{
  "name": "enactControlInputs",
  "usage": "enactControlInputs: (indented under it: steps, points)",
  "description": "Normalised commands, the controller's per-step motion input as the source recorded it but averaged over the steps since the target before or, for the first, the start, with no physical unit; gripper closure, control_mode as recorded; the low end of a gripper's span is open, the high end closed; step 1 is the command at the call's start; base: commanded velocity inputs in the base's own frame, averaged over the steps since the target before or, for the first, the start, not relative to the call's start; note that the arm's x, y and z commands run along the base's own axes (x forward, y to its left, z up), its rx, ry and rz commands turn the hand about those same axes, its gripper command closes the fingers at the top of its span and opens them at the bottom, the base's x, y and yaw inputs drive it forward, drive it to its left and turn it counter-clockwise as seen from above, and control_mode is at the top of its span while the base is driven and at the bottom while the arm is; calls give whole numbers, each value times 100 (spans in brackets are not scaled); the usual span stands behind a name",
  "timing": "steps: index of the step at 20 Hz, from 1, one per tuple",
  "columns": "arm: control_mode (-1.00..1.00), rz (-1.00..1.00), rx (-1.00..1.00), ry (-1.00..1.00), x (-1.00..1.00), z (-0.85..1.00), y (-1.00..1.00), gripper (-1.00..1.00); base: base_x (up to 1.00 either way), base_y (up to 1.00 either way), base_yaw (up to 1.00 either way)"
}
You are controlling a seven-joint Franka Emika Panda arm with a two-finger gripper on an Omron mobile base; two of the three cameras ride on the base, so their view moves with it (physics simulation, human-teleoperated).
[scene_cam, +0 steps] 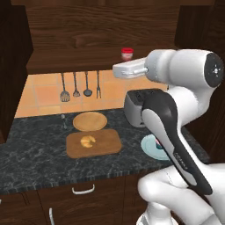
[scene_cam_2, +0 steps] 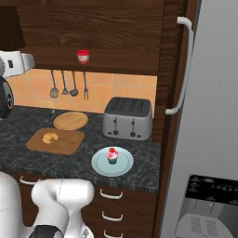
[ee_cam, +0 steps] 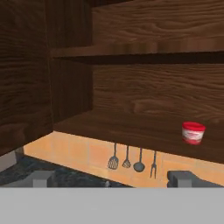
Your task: From the different types of pastries on the counter, select a croissant and place it on the cutting board. Then retrieve a jar of jam from the cabinet and place it alongside the croissant on the cutting board.
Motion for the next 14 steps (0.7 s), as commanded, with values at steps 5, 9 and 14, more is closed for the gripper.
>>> enactControlInputs:
  steps: [5, 9, 14]
  points:
    - [-100, -9, 0, -7, 39, 3, -43, -100, 0, 0, 0]
    - [-100, -39, 0, 0, 37, 15, -2, -100, 0, 0, 0]
    - [-100, -54, 0, 2, 11, 32, 0, -100, 0, 0, 0]
